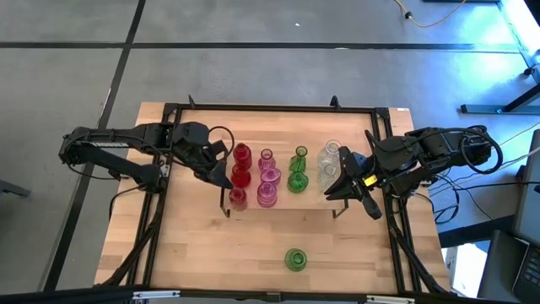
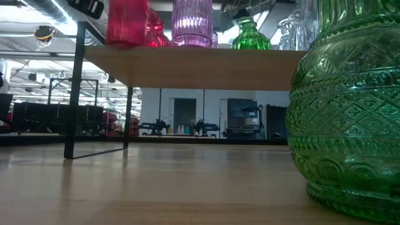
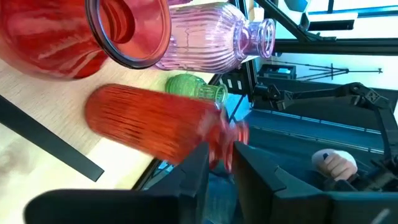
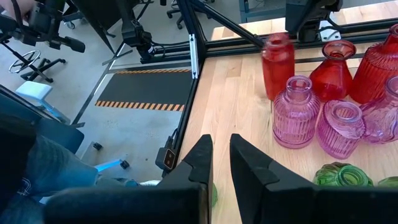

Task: Sort vases onto shelf
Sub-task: Put the red vase on the shelf aligned with the other red vases

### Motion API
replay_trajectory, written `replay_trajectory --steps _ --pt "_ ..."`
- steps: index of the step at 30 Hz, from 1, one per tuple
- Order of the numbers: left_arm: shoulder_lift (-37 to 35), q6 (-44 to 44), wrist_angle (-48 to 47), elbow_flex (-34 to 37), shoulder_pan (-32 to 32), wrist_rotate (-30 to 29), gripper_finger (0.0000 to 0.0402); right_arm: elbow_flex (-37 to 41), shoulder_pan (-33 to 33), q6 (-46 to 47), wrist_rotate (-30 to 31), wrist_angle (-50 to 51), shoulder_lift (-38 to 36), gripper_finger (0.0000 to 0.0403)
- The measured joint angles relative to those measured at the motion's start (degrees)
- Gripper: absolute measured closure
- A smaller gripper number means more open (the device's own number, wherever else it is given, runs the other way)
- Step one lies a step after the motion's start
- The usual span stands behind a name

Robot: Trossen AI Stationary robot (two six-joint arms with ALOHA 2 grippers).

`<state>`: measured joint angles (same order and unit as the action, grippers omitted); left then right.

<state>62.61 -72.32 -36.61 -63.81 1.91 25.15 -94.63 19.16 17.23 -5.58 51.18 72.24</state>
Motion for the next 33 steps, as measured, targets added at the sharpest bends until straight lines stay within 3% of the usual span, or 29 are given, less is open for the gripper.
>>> replay_trajectory --steps 15,26,33 --pt "-0.4 0.2 -0.4 0.0 0.0 -1.2 0.0330 0.0 0.0 0.0 0.0 0.0 0.0 0.0363" --pt "-3.8 0.9 -1.3 -0.1 -1.3 -10.2 0.0333 0.0 0.0 0.0 0.0 0.1 0.0 0.0363" --pt "-5.1 0.4 -3.0 -0.1 -10.8 -18.8 0.0333 0.0 0.0 0.5 0.0 1.5 0.0 0.0363"
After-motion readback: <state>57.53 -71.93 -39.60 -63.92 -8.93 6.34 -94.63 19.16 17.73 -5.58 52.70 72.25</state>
